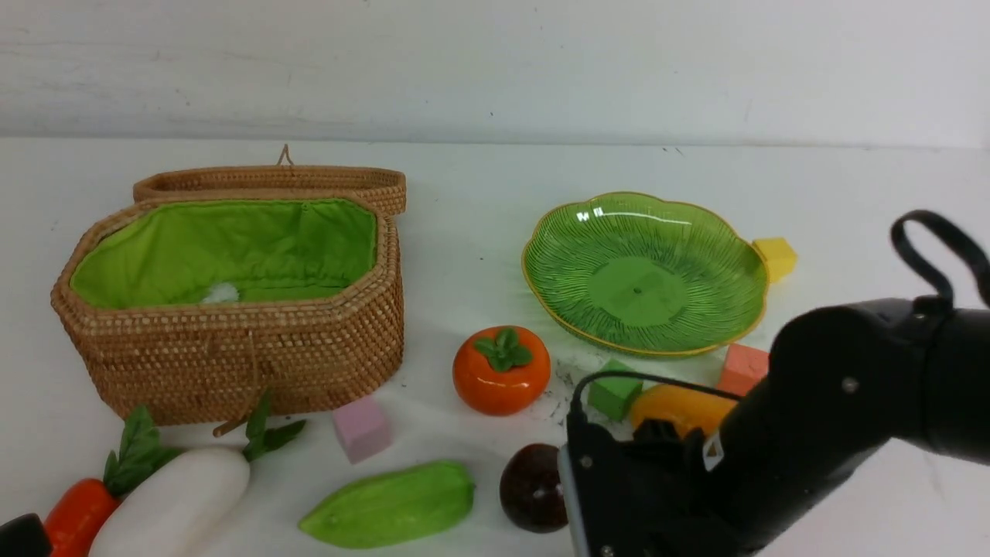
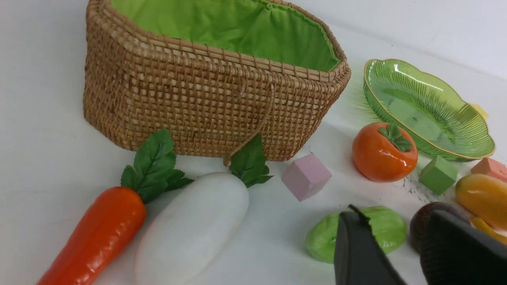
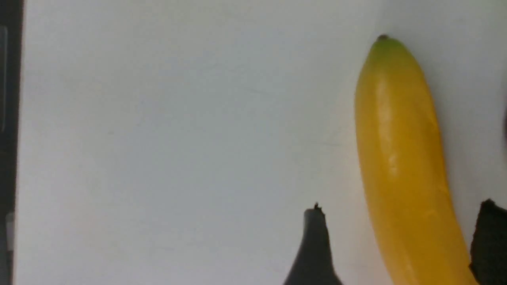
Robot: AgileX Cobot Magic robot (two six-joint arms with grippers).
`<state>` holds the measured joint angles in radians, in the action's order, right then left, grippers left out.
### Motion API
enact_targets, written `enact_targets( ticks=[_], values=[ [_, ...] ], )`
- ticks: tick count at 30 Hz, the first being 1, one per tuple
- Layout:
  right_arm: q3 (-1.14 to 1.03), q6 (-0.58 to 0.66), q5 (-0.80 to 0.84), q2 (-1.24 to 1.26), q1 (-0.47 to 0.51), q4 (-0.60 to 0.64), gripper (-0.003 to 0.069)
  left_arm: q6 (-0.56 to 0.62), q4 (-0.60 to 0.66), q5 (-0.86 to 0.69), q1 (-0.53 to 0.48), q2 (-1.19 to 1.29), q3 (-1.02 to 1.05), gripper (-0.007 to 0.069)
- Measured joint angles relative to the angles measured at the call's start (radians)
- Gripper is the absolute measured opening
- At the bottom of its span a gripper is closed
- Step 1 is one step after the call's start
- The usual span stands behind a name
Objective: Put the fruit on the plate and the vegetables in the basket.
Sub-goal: Use the right arm to grab a banana and put it into the right plate
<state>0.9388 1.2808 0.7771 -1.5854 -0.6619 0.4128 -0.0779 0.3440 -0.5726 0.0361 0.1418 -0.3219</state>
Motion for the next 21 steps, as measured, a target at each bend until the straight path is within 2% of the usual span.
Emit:
enact_targets(
  ticks=[8,14,17,21],
  values=[
    [0.016,0.002,-0.062,-0.102,0.0,0.005,0.0503,0.0,0.001,0.0,0.0,0.0,0.0,0.0239],
    [0.011,-0.009,-0.051,-0.156,0.0,0.004,0.0495,0.0,0.001,0.0,0.0,0.0,0.0,0.0239],
    [0.011,-0.019,-0.05,-0.156,0.0,0.004,0.0468,0.0,0.001,0.0,0.0,0.0,0.0,0.0239],
    [0.011,-0.026,-0.023,-0.156,0.0,0.004,0.0344,0.0,0.001,0.0,0.0,0.0,0.0,0.0239]
  ],
)
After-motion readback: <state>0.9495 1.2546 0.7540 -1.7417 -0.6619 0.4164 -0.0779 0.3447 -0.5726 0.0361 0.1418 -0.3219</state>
